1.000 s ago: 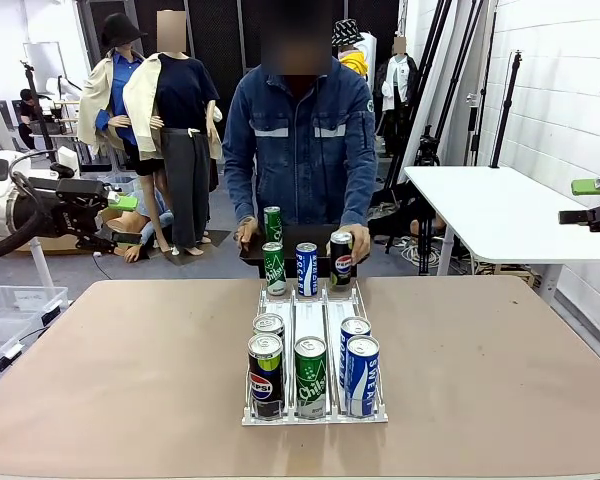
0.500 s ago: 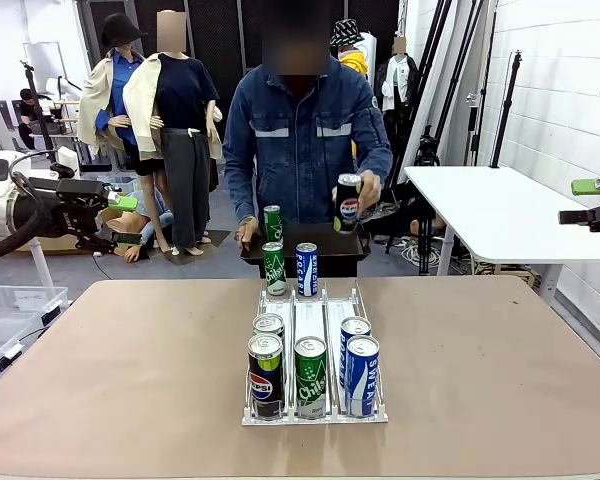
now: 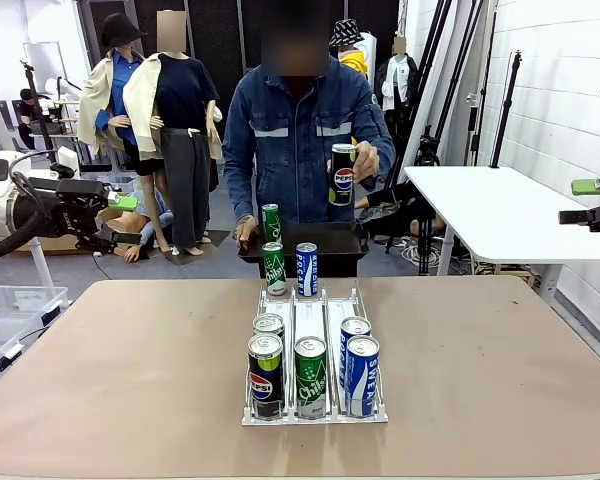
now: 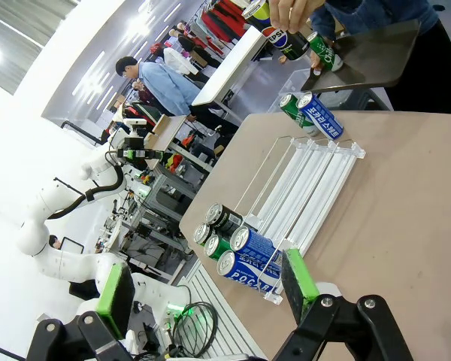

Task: Retrieve and hand over the desired beverage to the person.
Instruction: Pick up another can of the same type that the person held from the Automatic Can Dispenser.

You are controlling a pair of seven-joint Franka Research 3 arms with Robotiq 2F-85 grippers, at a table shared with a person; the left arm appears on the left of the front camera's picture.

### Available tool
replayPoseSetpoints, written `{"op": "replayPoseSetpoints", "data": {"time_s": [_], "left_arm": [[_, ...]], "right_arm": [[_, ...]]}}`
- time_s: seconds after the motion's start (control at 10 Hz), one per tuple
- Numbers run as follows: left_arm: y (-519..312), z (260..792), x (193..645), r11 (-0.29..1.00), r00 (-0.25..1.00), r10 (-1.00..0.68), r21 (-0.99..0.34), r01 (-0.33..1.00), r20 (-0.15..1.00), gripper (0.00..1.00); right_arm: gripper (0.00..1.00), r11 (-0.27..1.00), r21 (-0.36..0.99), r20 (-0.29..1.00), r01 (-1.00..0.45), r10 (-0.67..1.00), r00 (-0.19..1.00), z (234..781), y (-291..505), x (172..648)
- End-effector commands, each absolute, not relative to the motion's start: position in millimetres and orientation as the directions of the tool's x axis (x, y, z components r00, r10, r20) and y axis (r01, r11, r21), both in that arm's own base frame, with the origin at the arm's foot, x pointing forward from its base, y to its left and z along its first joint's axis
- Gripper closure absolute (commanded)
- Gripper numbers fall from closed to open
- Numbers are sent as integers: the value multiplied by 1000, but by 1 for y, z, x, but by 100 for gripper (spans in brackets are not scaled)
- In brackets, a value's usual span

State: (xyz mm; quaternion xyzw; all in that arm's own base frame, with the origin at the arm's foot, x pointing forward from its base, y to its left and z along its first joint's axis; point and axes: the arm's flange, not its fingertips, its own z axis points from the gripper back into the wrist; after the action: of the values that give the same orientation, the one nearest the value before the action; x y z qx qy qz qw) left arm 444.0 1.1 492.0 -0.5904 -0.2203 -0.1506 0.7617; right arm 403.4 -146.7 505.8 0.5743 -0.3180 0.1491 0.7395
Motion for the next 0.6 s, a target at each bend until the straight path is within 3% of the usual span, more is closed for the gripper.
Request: {"op": "replayPoseSetpoints", "data": {"time_s": [0.0,0.5], "left_arm": [[2,492,444,253,857,34,-834,490,514,0],[2,492,444,253,857,34,-834,490,514,0]], "right_arm": [[0,284,754,645,-592,-149,750,506,-146,403],[0,284,754,645,-592,-149,750,506,-146,403]]}}
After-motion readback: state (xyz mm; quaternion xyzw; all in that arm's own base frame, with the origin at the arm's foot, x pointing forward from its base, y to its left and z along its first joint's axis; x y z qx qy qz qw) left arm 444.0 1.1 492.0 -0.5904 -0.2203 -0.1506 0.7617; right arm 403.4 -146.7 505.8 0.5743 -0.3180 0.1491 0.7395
